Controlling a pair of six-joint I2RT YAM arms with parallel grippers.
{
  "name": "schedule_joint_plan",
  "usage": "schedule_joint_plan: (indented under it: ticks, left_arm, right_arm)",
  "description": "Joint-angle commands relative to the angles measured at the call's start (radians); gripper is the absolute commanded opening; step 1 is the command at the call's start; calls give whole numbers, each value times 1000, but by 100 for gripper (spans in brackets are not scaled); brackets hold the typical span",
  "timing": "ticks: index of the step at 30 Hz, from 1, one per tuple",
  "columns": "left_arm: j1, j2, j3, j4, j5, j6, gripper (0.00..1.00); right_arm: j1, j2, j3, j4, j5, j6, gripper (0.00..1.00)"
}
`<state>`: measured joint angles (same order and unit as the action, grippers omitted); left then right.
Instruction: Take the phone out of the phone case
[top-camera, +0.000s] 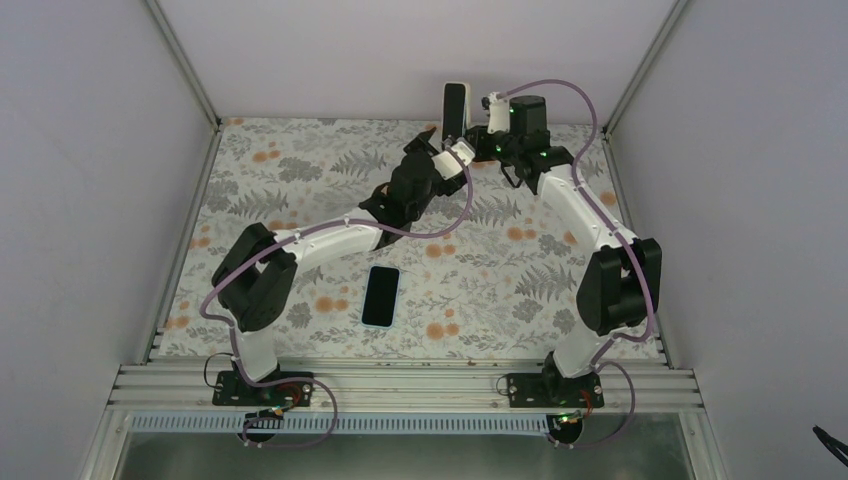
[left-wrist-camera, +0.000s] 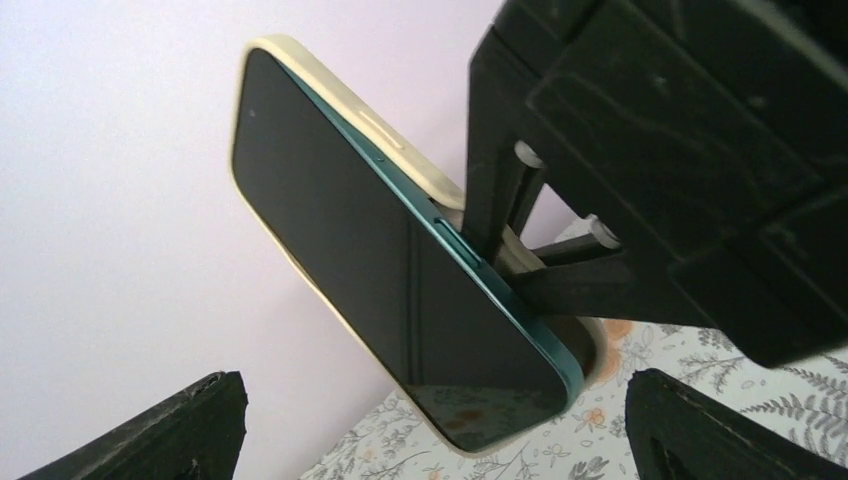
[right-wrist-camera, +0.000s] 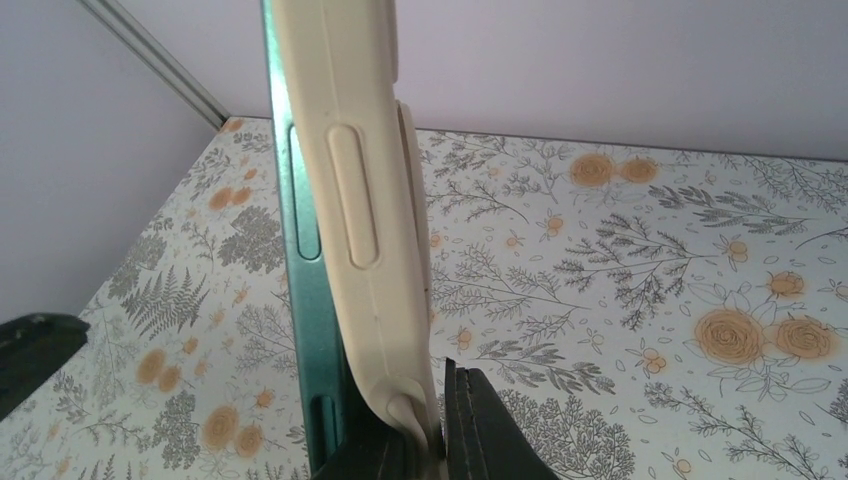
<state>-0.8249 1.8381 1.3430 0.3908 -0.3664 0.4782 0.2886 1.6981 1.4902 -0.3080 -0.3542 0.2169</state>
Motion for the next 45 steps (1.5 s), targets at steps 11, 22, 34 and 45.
schedule_joint_plan:
  ticks: [11, 22, 34, 45]
  left_arm:
    - [-3, 26, 43, 69, -44, -1, 93]
    - [-3, 31, 48, 9, -22, -49, 93]
    - [18, 116, 133, 52, -176, 8, 91]
    - [25, 92, -47, 609, -380, 367, 67]
  right_arm:
    - [11, -28, 4, 80, -45, 29, 4]
    - [12, -43, 2, 77, -48, 26, 3]
    - [18, -84, -23, 90, -69, 33, 3]
    - [22, -99, -84, 102, -61, 30, 3]
